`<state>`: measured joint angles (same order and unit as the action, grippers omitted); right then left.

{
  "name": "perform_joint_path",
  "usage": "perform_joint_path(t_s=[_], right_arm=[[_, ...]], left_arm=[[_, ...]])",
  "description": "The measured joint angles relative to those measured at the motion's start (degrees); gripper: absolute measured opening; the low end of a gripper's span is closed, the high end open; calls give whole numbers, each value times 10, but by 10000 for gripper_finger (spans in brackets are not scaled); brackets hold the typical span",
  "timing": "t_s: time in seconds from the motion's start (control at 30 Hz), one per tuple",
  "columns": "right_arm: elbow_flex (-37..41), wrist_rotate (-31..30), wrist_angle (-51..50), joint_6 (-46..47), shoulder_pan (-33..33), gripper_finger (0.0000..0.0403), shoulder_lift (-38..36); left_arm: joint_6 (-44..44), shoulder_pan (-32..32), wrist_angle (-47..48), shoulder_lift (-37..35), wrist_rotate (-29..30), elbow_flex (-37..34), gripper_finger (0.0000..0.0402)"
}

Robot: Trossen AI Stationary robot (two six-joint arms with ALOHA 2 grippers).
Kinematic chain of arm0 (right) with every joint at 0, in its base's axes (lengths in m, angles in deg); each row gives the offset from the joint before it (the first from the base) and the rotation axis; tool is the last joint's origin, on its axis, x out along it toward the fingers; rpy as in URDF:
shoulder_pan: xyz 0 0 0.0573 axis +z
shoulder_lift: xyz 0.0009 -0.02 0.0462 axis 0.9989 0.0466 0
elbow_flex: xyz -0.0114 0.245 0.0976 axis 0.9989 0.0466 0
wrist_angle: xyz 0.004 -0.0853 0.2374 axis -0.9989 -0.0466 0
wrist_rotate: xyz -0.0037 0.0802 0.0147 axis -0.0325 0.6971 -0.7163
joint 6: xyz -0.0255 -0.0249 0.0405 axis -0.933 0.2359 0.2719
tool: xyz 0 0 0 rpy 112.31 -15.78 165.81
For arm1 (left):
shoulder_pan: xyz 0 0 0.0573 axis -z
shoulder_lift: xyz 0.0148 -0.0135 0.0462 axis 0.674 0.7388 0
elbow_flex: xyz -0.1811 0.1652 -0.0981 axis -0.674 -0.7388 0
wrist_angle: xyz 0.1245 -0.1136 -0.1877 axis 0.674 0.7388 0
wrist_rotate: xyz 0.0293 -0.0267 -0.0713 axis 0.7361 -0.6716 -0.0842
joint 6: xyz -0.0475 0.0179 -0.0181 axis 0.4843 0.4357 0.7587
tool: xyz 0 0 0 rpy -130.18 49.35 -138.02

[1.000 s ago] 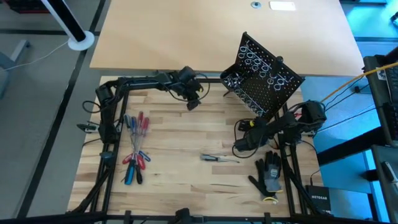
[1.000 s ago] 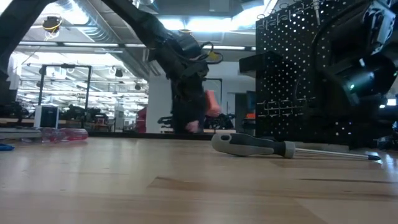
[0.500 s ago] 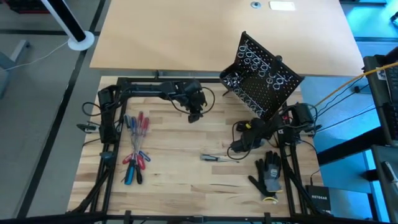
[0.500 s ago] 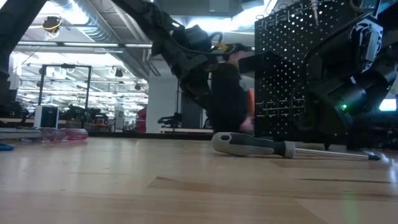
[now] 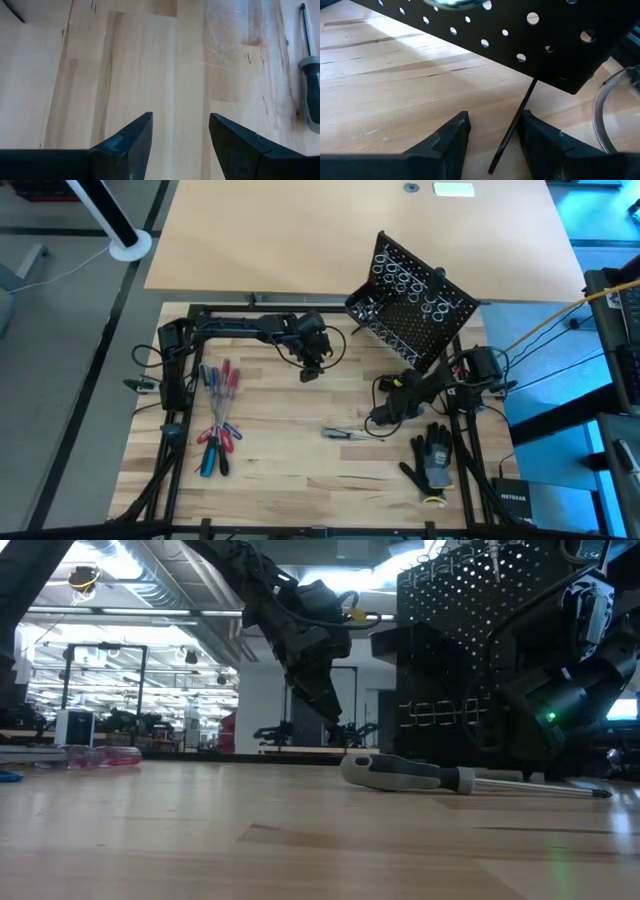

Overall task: Hang tools onto peg board
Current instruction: Adjust the black pegboard

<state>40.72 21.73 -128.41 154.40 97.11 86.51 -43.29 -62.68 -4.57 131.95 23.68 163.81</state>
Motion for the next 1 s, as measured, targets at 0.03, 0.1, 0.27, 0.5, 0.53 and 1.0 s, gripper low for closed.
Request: perform_joint_path(t_s=[0.03, 0.1, 0.27, 0.5, 0.53, 1.0], right_arm=[[0, -2, 1, -2, 0, 171, 0], [0, -8, 6, -11, 0, 167, 0], [1, -24, 20, -38, 0, 155, 0], [1, -40, 27, -66, 0, 136, 1], [1, -43, 29, -72, 0, 134, 1], [1, -80, 67, -141, -2, 109, 1]], left_arm=[[0, -1, 1, 0, 0, 0, 184], [0, -1, 8, 0, 0, 0, 184], [-3, -1, 29, 0, 0, 0, 184], [-7, -3, 79, 0, 8, 0, 184], [-7, -4, 86, 0, 8, 0, 184], [-9, -8, 178, 0, 9, 0, 184]])
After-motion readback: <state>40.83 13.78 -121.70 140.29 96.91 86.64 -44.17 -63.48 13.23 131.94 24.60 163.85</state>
